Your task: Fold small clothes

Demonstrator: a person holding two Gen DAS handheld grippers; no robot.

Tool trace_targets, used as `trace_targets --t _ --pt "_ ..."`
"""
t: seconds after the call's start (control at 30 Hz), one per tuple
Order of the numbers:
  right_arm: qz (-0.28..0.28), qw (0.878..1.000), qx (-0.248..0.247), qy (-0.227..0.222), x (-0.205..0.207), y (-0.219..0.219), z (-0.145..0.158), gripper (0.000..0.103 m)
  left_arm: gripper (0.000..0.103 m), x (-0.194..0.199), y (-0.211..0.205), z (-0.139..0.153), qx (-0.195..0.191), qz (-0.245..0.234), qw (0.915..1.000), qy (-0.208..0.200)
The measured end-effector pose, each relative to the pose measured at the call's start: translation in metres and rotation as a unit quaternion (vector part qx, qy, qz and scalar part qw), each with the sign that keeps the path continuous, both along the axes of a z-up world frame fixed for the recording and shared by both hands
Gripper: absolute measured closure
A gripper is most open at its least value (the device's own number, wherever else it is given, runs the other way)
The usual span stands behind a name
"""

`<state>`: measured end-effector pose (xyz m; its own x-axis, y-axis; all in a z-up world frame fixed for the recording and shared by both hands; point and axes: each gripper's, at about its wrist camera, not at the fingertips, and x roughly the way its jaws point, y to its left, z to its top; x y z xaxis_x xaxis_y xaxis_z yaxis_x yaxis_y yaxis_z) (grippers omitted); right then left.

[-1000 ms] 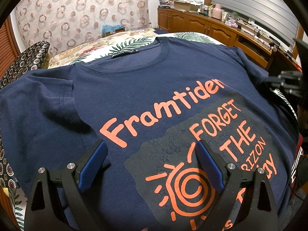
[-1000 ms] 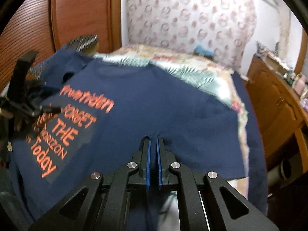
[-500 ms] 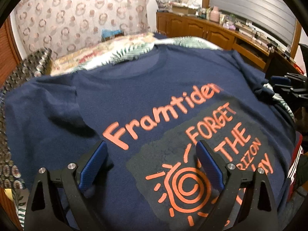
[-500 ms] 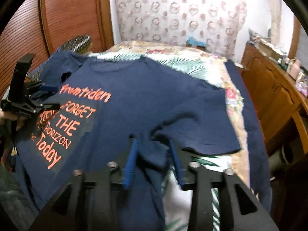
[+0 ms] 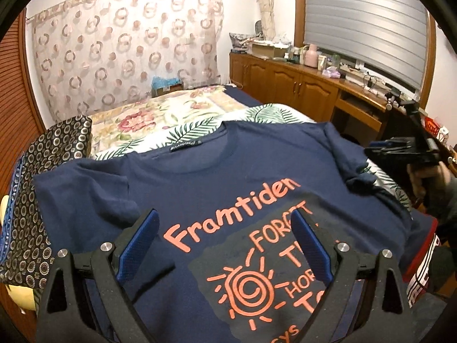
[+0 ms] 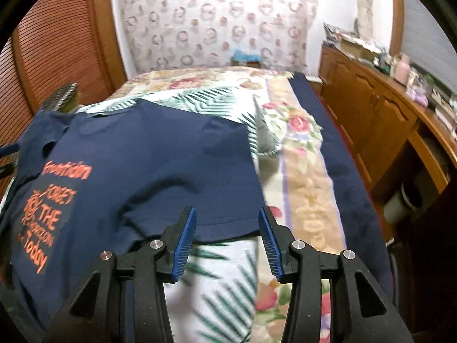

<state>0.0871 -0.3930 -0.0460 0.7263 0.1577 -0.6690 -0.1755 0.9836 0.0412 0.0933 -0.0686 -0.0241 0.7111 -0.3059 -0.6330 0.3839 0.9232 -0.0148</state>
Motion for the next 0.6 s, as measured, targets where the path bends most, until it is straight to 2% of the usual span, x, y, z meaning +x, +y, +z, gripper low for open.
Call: trace_targets --t 0.2,0.37,0.4,0.43,0.47,0.5,0.53,0.6 --pt "-0.021 0.999 0.028 0.029 0.023 -0.011 -0.01 0.056 0.009 -0.002 0.0 0.002 -0.011 0.001 0.9999 -0.003" --pt "-0.01 0.996 0.073 0.043 0.029 -0.025 -0.008 0.056 0.009 -0.003 0.004 -0.005 -0.015 0.008 0.9998 0.001" --pt "-0.006 0.996 0.078 0.043 0.03 -0.027 -0.009 0.062 0.009 -0.003 0.004 -0.006 -0.016 0.01 0.9998 0.002" --pt "0.003 0.995 0.086 0.042 0.03 -0.032 -0.008 0.074 0.009 -0.004 0.005 -0.007 -0.017 0.012 0.9998 0.003" --pt "0.01 0.995 0.089 0.04 0.029 -0.033 -0.007 0.076 0.009 -0.004 0.007 -0.008 -0.017 0.014 0.9998 0.002" --pt "0.005 0.997 0.074 0.035 0.028 -0.032 -0.006 0.083 0.009 -0.004 0.008 -0.008 -0.018 0.016 0.9997 0.002" --pt "0.001 0.998 0.06 0.031 0.028 -0.033 -0.005 0.094 0.009 -0.005 0.01 -0.008 -0.019 0.018 0.9996 0.001" --pt "0.002 0.999 0.044 0.014 0.025 -0.03 0.001 0.098 0.009 -0.006 0.014 -0.009 -0.023 0.022 0.9995 0.001"
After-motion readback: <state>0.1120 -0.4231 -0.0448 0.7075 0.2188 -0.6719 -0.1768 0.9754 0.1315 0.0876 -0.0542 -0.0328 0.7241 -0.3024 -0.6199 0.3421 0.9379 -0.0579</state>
